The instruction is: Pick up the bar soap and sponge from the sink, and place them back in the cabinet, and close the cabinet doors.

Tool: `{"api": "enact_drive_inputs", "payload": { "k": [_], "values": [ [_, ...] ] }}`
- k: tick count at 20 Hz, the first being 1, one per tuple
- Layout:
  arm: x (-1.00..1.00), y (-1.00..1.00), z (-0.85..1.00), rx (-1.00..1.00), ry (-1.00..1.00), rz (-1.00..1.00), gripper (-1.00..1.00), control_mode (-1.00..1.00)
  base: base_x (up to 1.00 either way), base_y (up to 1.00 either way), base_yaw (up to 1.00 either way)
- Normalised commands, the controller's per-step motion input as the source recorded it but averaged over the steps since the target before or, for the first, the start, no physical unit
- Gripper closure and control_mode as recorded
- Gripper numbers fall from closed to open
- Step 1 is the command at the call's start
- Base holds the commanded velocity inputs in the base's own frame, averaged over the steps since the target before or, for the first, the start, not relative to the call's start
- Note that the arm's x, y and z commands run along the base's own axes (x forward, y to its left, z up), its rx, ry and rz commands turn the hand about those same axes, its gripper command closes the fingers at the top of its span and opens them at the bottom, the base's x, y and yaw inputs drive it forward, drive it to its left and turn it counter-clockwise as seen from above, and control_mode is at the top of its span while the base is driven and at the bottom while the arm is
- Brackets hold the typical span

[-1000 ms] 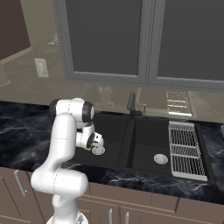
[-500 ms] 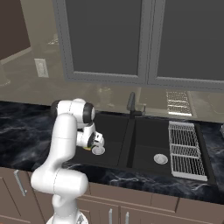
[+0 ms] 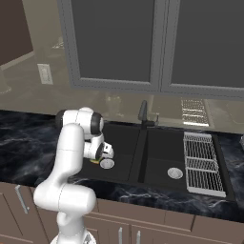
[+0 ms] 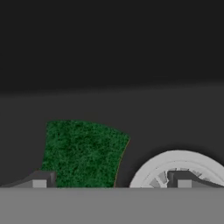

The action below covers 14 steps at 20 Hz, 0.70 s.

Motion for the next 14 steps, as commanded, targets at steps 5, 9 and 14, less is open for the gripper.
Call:
{"api": "enact_drive_inputs", "payload": {
  "k": [5, 9, 14],
  "values": [
    [0.10, 0.12, -0.02, 0.00, 0.00, 0.00, -1.00, -1.00, 0.00, 0.00, 0.00],
    [0.10, 0.18, -0.06, 0.00, 0.00, 0.00, -1.00, -1.00, 0.00, 0.00, 0.00],
    [0.02, 0.19, -0.06, 0.00, 0.02, 0.00, -1.00, -1.00, 0.00, 0.00, 0.00]
  ]
}}
